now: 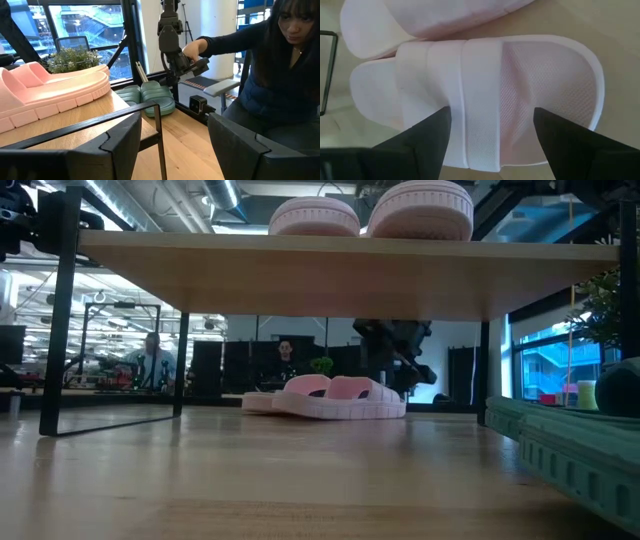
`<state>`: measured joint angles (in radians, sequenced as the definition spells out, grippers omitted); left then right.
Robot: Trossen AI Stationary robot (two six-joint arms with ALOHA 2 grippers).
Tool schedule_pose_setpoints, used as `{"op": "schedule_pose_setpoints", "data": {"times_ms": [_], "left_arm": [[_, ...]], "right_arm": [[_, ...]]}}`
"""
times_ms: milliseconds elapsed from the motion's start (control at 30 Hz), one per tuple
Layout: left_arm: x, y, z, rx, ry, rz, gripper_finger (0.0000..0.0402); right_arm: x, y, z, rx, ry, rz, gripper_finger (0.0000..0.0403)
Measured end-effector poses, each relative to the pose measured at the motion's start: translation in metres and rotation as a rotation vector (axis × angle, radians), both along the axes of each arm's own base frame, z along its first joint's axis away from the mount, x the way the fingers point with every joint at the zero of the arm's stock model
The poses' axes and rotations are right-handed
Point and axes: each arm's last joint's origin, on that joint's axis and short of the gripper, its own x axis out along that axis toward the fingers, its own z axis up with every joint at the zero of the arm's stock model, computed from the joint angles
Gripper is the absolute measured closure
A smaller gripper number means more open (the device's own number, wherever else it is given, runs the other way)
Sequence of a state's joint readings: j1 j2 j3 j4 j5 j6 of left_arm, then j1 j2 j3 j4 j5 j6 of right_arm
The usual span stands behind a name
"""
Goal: Pick and place slides into the shelf
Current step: Put the pink slipper under the shelf
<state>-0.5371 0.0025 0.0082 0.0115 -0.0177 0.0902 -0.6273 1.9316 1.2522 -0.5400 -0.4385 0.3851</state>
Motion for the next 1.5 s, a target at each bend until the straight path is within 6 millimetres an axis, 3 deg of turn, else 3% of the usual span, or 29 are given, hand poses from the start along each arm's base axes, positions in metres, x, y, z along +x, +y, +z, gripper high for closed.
{"op": "schedule_pose_setpoints", "data": {"times_ms": [733,933,1100,1500], "left_arm": [[0.0,0.0,0.0,0.001,0.0,0.0,0.018],[0.0,0.0,0.0,0.001,0.0,0.0,0.018],[0.0,0.0,0.0,0.001,0.0,0.0,0.018],[0.0,0.0,0.0,0.0,0.0,0.0,0.018]], "right_arm": [[0.0,0.0,0.001,0.011,-0.005,0.004,0.0121],[-0.001,0.002,0.01,0.017,-0.046,0.016,0.0121],[0.005,0.007,0.013,0.083,-0.127,0.065,0.0121],[0.011,0.014,0.009,0.074,-0.112,0.084,0.0121]]}}
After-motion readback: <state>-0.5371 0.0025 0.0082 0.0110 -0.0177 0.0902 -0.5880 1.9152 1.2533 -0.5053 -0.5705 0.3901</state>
